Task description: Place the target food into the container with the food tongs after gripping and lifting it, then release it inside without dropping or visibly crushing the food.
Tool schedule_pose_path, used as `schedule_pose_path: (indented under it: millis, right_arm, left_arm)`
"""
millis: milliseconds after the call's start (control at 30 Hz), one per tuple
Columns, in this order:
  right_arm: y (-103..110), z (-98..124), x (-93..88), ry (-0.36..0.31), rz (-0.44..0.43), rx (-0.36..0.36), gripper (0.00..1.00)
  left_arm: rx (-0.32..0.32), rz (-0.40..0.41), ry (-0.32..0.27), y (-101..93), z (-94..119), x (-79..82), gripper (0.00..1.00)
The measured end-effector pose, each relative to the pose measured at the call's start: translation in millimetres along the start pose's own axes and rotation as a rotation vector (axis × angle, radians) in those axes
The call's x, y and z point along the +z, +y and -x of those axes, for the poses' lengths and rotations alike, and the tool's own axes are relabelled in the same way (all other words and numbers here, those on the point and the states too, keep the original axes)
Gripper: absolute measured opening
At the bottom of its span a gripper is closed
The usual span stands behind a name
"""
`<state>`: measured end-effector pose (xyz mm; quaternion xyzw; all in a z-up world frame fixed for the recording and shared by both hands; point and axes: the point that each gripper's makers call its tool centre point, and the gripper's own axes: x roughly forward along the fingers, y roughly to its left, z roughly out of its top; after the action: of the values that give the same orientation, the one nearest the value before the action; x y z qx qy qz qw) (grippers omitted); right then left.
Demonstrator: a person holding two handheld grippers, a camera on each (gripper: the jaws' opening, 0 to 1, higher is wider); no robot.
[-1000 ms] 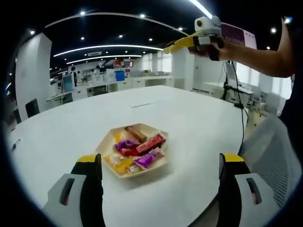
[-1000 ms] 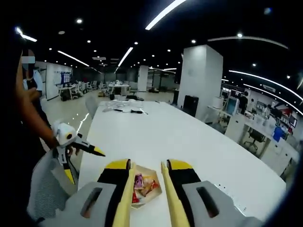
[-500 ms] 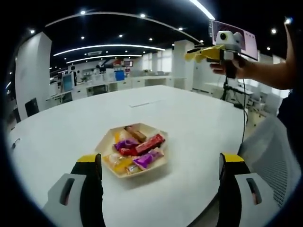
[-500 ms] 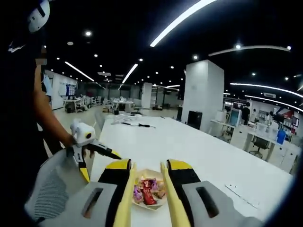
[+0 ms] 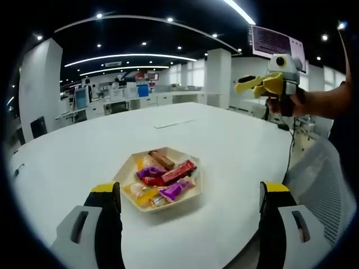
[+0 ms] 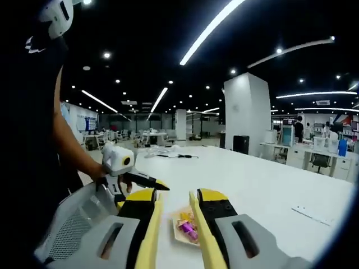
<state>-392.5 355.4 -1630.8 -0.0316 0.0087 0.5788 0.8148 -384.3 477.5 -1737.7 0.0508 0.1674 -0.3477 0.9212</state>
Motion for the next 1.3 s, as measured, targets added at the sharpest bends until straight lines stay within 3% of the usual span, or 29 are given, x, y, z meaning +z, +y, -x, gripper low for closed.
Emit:
schedule_pose_path:
  millis: [167, 267, 333, 400, 500, 600, 833, 867, 1033, 1300]
  right_arm:
    - [8.1, -3.4, -5.8, 0.001, -0.022, 0.011, 0.27]
    - [13.2, -3.7, -8.3, 0.016, -0.028, 0.035, 0.27]
    - [14.7, -2.5, -8.6, 0.019, -0.032, 0.045, 0.27]
    - [13.8, 0.8, -8.6, 0.022, -0.032, 0.047, 0.27]
    - [12.2, 4.6, -10.2, 0.024, -0.039, 0.043, 0.27]
    - [12.5, 6.7, -12.3, 0.036, -0.043, 0.043, 0.27]
    - [10.7, 7.0, -5.3, 0.021, -0.048, 0.039, 0.28]
    - [10.8, 5.9, -1.9, 0.017, -0.052, 0.041, 0.28]
    - [10.9, 3.9, 2.0, 0.018, -0.036, 0.044, 0.28]
    - [13.6, 2.0, 13.4, -0.002, -0.022, 0.063, 0.28]
  left_arm:
    - [-0.027, 0.0, 0.004, -5.5, -1.3, -0.6, 0.99]
    - [-0.157, 0.043, 0.003, -27.3, -3.6, 0.3, 0.99]
    - [-0.205, 0.006, 0.017, -36.0, -3.1, -1.2, 0.96]
    - [-0.214, -0.03, 0.025, -41.7, -4.0, -1.5, 0.96]
    - [-0.228, -0.022, 0.025, -43.3, -4.0, 0.6, 0.97]
    - [-0.261, 0.043, 0.014, -43.1, -4.9, 10.1, 0.97]
    - [-0.373, -0.019, -0.012, -43.7, -2.3, 59.5, 0.96]
    - [-0.422, -0.024, -0.014, -48.4, 0.9, 67.9, 0.96]
    - [-0.538, -0.091, -0.02, -57.0, 10.6, 92.7, 0.89]
    - [-0.62, -0.196, -0.055, -71.3, 15.5, 141.0, 0.81]
